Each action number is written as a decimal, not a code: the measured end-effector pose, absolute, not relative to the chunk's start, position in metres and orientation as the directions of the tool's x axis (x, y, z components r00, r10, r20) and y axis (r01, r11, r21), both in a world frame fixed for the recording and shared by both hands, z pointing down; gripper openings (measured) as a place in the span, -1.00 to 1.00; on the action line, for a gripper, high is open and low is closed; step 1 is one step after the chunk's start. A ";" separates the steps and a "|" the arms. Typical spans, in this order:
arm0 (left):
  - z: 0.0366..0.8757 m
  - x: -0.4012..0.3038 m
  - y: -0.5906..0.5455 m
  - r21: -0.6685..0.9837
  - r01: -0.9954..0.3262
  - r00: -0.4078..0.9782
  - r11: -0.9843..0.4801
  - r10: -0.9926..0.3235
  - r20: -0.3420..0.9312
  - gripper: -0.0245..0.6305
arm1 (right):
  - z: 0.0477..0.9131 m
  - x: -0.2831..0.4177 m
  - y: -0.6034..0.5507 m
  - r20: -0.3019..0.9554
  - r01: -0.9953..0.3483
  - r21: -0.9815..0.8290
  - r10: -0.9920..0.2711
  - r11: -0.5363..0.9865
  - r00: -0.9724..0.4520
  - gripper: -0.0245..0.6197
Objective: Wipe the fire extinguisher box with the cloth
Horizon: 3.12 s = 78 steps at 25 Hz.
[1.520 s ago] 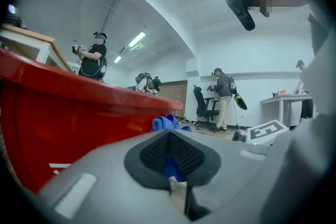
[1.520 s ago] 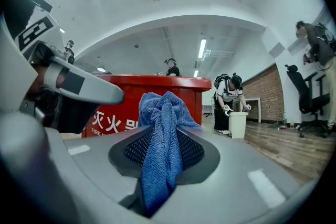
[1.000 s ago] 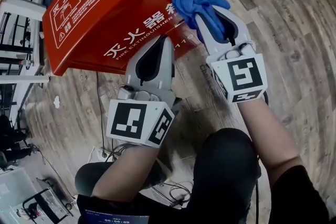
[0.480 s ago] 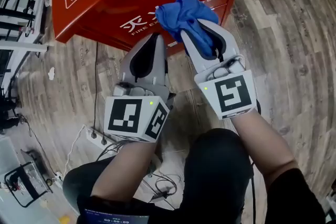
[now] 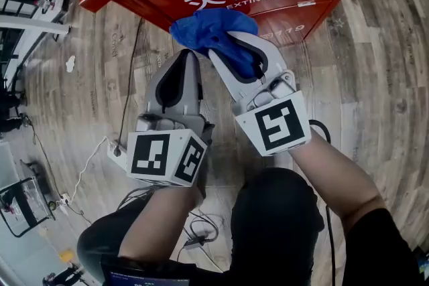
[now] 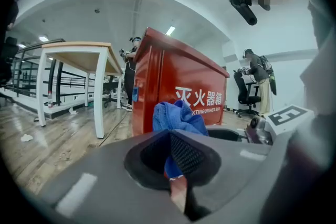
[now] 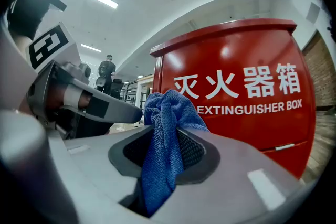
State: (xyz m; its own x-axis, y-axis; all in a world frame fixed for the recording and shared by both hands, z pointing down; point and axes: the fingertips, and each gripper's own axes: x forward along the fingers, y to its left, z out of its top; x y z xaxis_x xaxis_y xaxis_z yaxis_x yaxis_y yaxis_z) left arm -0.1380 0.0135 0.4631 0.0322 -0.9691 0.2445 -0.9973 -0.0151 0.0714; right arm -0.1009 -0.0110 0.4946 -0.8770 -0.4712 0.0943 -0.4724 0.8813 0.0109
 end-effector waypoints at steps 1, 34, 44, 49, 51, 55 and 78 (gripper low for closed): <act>0.464 -0.143 0.017 0.069 -0.998 0.021 -0.004 -0.969 0.245 -0.92 | 0.496 -0.107 -0.008 0.092 -0.461 0.012 -0.461 0.887 -0.883 -0.52; 0.521 -0.020 -0.069 0.128 -0.954 0.295 -0.272 -0.927 0.232 -0.92 | 0.570 0.037 -0.088 0.194 -0.710 0.072 -0.709 0.700 -0.679 -0.52; 0.547 0.019 -0.098 0.174 -0.929 0.360 -0.326 -0.906 0.224 -0.92 | 0.588 0.073 -0.111 0.221 -0.768 0.081 -0.763 0.635 -0.607 -0.52; 0.560 0.011 -0.099 0.182 -0.936 0.340 -0.302 -0.910 0.237 -0.92 | 0.595 0.067 -0.109 0.224 -0.764 0.080 -0.758 0.640 -0.612 -0.53; 0.564 0.004 -0.097 0.178 -0.940 0.327 -0.290 -0.913 0.242 -0.92 | 0.597 0.063 -0.108 0.220 -0.759 0.077 -0.753 0.647 -0.620 -0.52; 0.574 -0.014 -0.088 0.168 -0.950 0.301 -0.264 -0.918 0.260 -0.92 | 0.604 0.043 -0.098 0.216 -0.736 0.069 -0.730 0.674 -0.648 -0.52; 0.627 -0.173 0.013 0.115 -0.992 -0.002 0.049 -0.926 0.377 -0.92 | 0.649 -0.126 0.001 0.210 -0.474 -0.012 -0.461 0.881 -0.862 -0.52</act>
